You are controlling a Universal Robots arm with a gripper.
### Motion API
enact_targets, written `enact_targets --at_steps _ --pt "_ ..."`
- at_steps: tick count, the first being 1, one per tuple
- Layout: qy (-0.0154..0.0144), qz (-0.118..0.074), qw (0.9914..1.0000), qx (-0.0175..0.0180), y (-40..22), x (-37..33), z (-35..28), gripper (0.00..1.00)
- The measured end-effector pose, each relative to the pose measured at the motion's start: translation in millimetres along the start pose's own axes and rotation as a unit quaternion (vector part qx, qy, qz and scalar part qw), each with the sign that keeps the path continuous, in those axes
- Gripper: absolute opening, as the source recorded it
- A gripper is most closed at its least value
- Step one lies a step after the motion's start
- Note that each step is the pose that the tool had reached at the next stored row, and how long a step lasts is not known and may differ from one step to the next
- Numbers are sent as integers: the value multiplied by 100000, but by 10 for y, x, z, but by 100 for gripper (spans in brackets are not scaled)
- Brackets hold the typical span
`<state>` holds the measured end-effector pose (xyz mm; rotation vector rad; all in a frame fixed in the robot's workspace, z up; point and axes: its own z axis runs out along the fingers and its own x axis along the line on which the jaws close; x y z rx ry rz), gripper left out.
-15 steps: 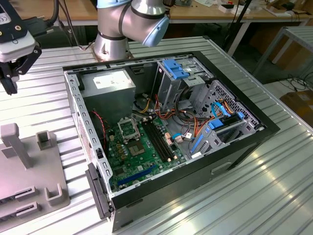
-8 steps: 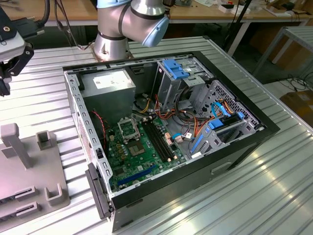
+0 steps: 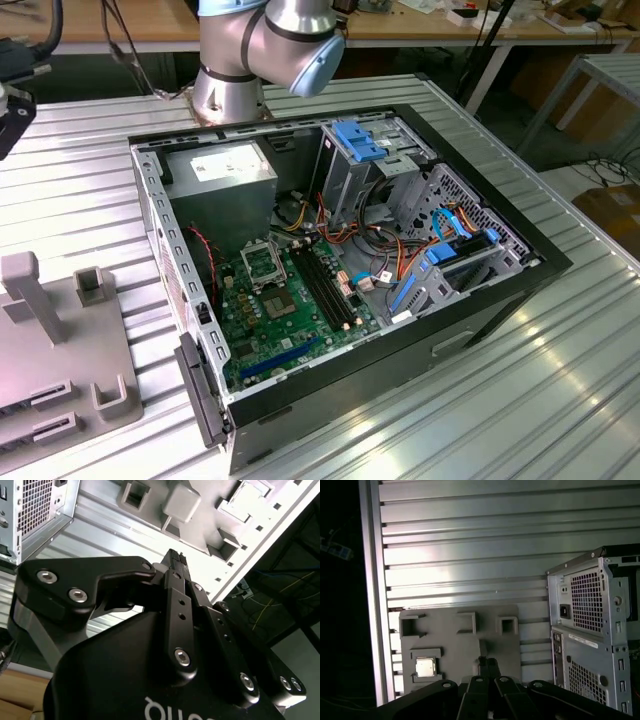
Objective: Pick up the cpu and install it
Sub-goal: 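Reach for the cpu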
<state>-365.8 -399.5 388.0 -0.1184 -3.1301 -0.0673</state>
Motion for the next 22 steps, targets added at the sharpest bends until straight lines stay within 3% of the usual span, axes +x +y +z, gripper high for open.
enact_targets --at_steps 6,8,22 --pt "1 -3 100000 2 -23 190 13 11" --pt "0 0 100000 0 -25 224 15 11" --pt "3 14 100000 0 -27 258 15 11"
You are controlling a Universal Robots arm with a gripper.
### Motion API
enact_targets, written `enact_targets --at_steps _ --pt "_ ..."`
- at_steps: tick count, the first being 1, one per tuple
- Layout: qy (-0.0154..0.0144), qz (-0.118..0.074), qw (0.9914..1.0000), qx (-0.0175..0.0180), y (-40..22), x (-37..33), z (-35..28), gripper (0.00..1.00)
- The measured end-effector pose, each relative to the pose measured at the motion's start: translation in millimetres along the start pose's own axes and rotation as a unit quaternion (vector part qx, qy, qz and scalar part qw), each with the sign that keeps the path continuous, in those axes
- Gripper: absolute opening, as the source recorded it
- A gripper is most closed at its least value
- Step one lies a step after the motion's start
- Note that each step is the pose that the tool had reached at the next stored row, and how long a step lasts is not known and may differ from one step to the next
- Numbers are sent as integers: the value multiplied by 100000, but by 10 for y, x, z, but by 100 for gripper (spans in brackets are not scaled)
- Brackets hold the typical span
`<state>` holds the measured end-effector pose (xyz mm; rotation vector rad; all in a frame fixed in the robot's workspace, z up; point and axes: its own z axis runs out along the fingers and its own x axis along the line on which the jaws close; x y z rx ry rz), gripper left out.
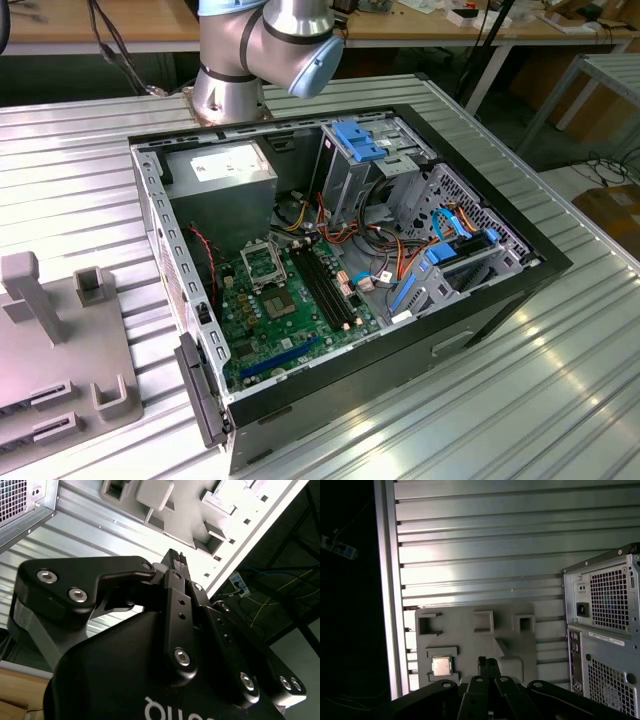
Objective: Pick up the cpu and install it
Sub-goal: 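Reach for the cpu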
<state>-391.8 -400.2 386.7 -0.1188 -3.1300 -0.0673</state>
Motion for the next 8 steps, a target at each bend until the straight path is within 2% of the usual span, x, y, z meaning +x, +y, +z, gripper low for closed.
enact_targets --at_steps 3,8 --pt "-7 -16 100000 -3 -5 41 1 11" --pt "0 -18 100000 0 -37 228 14 11"
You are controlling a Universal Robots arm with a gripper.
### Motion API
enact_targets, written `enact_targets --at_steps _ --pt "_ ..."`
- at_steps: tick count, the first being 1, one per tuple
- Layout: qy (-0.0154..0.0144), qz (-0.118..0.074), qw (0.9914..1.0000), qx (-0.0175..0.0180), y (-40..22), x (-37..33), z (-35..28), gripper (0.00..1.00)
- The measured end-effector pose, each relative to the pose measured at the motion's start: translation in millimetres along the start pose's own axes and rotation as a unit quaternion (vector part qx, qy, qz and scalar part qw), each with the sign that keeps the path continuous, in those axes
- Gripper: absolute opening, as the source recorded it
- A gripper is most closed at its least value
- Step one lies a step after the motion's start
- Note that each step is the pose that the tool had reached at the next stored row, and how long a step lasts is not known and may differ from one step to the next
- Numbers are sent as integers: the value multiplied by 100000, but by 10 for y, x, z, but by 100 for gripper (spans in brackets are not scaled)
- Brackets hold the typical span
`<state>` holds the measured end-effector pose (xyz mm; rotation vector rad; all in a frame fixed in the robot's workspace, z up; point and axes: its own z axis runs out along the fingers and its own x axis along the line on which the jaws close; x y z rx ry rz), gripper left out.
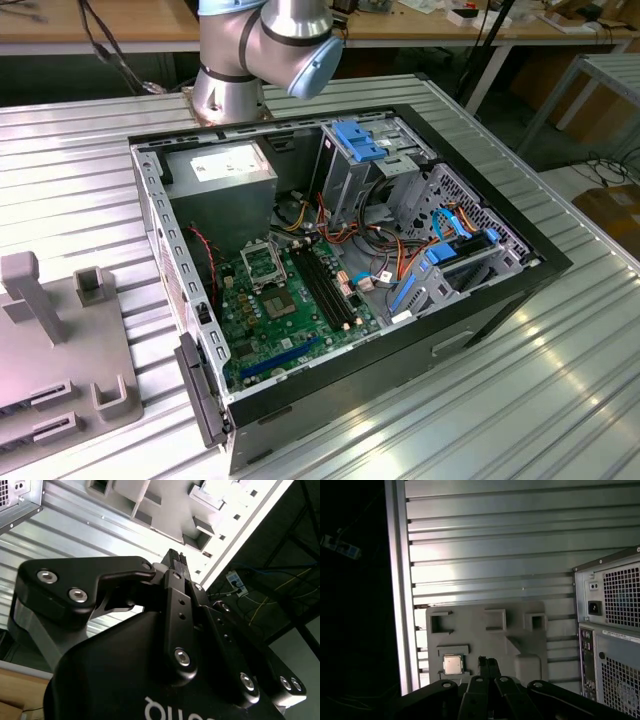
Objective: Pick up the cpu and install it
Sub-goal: 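Reach for the cpu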
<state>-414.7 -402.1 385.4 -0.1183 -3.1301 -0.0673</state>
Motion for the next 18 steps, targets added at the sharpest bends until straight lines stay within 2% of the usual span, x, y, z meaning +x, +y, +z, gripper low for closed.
enact_targets --at_steps 8,10,14,15,18 --pt "1 3 100000 2 -77 270 38 11" --pt "-4 -8 100000 -2 -138 358 64 11" --pt "2 -1 100000 1 -226 453 116 11" --pt "1 -3 100000 3 -312 572 191 11" --pt "2 0 100000 1 -313 576 200 11"
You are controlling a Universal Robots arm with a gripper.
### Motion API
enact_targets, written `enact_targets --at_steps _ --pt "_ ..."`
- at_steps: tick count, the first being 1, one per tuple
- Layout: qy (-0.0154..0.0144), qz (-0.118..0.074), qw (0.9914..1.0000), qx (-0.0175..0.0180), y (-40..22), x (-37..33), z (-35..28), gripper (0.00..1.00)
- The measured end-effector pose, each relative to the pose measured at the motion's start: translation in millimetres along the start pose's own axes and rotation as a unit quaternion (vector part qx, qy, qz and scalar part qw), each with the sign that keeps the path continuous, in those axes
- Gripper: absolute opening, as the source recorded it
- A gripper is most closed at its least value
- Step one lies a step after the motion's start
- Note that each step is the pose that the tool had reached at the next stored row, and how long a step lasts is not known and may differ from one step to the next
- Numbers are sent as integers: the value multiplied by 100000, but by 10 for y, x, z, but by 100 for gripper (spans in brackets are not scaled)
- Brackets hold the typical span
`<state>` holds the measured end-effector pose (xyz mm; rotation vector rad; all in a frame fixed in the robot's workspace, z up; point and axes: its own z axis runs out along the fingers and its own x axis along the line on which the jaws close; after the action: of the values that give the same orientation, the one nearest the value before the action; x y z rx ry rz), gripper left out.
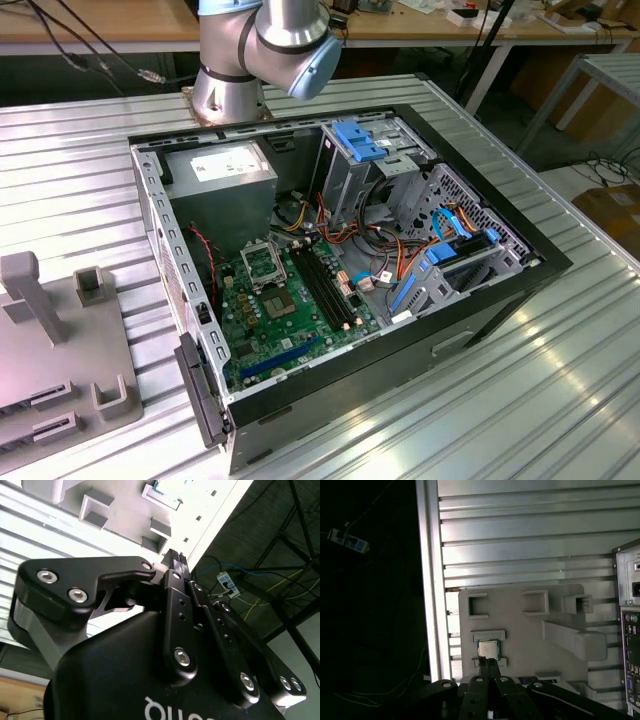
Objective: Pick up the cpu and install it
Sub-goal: 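Pick up the cpu and move it towards the insertion slot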
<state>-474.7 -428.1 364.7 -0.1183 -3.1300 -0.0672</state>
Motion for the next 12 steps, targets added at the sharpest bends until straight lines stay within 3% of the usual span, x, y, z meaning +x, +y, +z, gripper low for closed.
enact_targets --at_steps 12 --pt "-4 2 100000 -1 -1 6 13 11"
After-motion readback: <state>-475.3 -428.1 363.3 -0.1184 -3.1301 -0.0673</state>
